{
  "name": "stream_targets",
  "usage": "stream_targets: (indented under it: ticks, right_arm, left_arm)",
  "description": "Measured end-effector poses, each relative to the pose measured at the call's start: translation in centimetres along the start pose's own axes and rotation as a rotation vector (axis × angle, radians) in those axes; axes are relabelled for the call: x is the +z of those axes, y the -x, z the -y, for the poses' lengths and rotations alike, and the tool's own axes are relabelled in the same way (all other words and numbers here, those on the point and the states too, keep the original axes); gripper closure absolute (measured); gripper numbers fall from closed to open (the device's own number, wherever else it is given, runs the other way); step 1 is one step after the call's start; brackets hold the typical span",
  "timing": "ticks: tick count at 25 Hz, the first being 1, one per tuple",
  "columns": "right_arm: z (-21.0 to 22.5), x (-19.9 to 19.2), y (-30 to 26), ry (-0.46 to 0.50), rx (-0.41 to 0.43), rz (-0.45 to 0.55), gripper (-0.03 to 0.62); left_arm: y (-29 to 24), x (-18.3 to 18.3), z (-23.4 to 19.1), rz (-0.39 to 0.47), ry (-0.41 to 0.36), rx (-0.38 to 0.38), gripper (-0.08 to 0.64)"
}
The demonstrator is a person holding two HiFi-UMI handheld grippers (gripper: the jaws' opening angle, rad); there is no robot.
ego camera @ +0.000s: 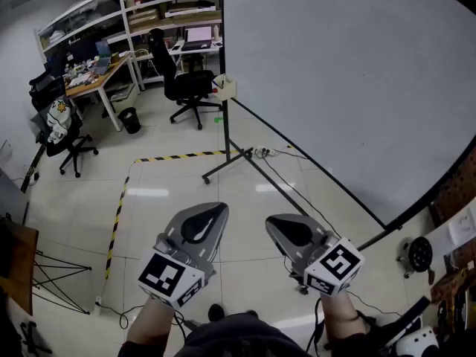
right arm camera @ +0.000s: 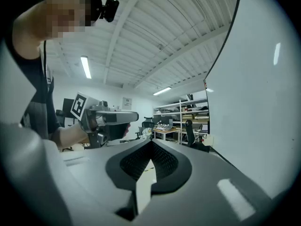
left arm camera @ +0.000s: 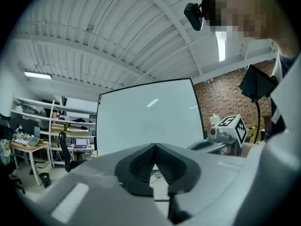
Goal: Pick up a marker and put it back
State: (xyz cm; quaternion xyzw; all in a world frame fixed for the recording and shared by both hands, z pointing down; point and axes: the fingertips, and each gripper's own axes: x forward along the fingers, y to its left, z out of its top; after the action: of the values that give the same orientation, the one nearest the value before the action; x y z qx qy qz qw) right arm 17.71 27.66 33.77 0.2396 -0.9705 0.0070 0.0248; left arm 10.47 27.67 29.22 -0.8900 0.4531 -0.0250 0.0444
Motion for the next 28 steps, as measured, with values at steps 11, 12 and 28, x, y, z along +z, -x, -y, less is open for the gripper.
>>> stream_targets:
  ticks: [11,12,28]
  right_arm:
    - [1.6,5.1,-2.4,0.067,0.065,0.108,0.592]
    - [1.8,5.2,-3.0,0.069,0.069,0.108,0.592]
    - [7.3,5.3,-19.9,0.108,0.016,0.039,0.592]
  left_arm:
    - [-0.8,0.9,-2.9,0.028,-0.034,0.081,0.555]
    - [-1.0,0.8,-3.6,0.032,-0.035,0.087,0.555]
    - [-3.4,-2.1,-21.9,0.068,0.006,0.049,0.555]
